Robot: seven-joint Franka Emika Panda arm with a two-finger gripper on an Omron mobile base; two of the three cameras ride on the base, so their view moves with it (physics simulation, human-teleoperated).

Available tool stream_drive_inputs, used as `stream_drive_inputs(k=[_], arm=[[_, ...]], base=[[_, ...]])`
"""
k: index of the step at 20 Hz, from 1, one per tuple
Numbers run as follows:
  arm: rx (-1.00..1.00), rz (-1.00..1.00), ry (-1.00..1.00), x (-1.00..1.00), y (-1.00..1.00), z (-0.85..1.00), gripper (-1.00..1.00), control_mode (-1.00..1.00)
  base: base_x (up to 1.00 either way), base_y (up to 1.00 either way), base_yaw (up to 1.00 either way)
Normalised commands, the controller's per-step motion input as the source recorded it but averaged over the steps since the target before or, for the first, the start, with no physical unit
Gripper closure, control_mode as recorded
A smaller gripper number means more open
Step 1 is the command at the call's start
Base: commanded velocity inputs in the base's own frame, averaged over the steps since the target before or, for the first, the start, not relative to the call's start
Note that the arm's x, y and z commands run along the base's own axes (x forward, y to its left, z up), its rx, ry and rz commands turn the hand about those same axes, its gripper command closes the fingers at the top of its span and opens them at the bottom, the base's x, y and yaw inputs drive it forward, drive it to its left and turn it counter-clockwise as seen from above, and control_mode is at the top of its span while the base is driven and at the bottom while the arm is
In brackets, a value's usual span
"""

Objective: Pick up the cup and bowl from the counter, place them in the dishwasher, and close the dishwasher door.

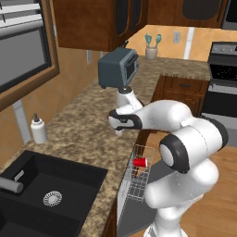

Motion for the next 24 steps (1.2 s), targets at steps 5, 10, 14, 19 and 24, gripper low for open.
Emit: stream_drive_inputs(k=[5, 10, 14, 19, 24], arm=[[0.00, 0.03, 0.00, 0.41, 0.00, -0.01, -1.00, -1.00], [0.00, 0.06, 0.00, 0.37, 0.00, -0.07, -1.00, -1.00], [0.00, 0.04, -0.01, 0.34, 0.00, -0.18, -1.00, -1.00], [0.00, 0.03, -0.01, 0.10, 0.00, -0.30, -1.00, -1.00], [0.00, 0.03, 0.00, 0.15, 0.00, -0.37, -1.00, -1.00]], base=[[0.00, 0.00, 0.00], [0.00, 0.00, 0.00], [0.00, 0.00, 0.00], [0.00, 0.00, 0.00], [0.00, 0.00, 0.00]])
